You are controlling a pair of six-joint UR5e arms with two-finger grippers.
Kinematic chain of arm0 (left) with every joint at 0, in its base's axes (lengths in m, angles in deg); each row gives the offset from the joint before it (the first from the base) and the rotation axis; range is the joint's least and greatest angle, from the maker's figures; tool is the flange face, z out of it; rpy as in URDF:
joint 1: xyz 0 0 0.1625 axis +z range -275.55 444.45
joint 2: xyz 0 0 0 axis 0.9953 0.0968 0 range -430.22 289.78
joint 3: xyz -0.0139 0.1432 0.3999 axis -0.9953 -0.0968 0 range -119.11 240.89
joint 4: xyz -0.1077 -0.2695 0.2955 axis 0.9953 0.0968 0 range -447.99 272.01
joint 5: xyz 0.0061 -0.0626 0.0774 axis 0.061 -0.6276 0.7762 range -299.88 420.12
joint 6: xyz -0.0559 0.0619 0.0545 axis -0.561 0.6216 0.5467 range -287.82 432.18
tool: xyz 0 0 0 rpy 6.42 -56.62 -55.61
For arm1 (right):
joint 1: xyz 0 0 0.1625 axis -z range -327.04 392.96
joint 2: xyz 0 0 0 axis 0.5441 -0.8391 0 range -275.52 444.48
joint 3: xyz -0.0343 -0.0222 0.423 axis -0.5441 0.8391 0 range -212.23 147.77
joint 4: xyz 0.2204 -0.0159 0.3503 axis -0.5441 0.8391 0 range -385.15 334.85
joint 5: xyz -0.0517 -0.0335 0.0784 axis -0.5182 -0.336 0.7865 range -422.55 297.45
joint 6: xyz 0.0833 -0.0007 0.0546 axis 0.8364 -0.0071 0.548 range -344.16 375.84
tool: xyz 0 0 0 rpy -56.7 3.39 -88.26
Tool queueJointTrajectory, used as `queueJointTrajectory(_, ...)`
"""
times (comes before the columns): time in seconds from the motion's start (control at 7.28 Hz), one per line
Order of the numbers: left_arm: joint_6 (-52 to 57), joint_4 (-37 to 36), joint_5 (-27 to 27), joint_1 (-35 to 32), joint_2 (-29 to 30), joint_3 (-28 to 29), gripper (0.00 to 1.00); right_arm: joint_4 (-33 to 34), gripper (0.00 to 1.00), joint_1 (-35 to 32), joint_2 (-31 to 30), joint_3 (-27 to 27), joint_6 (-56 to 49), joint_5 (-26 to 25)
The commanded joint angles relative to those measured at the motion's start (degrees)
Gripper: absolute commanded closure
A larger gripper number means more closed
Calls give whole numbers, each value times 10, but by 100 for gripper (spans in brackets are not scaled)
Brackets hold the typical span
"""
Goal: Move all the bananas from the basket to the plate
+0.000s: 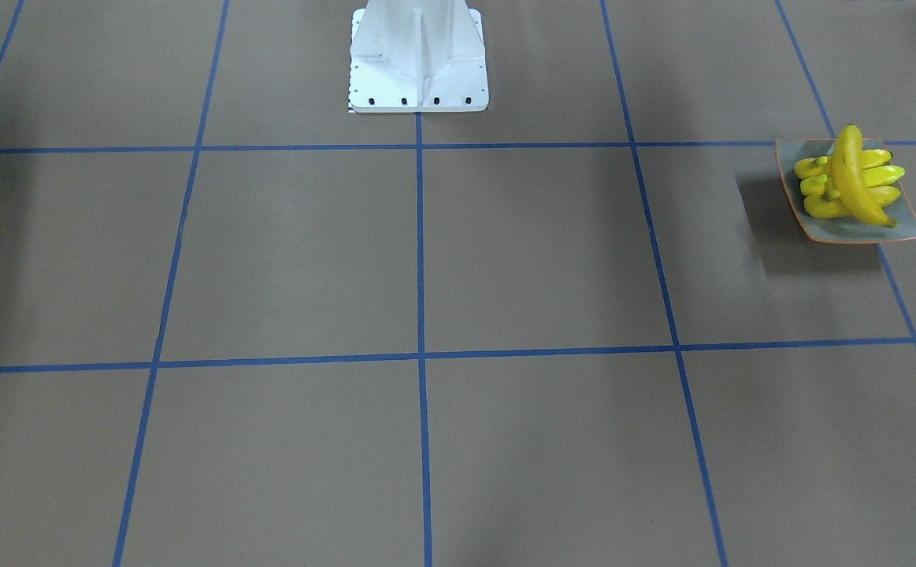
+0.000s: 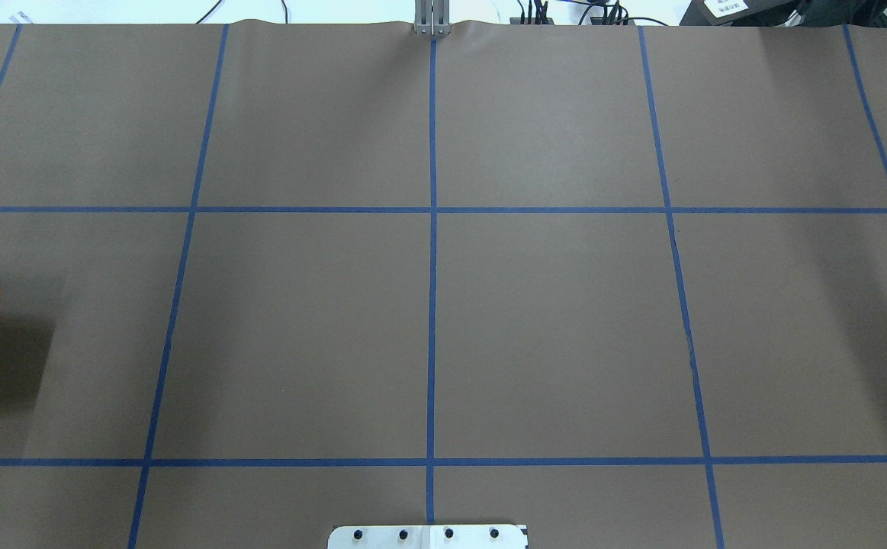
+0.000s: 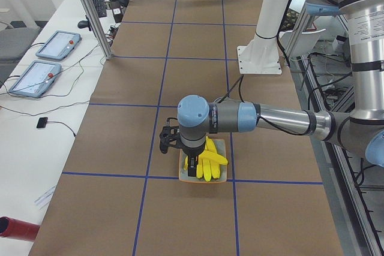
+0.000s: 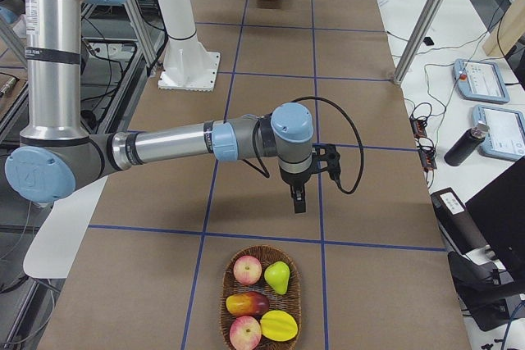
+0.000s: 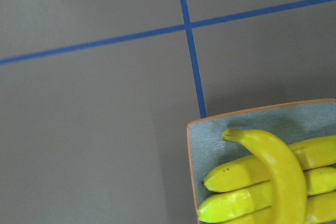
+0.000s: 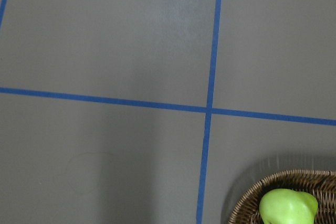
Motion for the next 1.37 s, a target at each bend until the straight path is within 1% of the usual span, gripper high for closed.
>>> queueJointTrajectory(0.0,-17,65,-7,-1,-21,-1,0,-3,0,-3,-44,-3,-47,-11)
queueJointTrajectory(0.14,-16,65,-10,0,-19,13,0,-2,0,-3,-47,0,-41,-11)
queueJointTrajectory(0.27,-16,64,-18,0,-21,15,0,-3,0,-4,-49,0,-43,-11)
queueJointTrajectory(1.24,-16,63,-15,-1,-23,10,0,-4,0,-7,-47,-1,-43,-11)
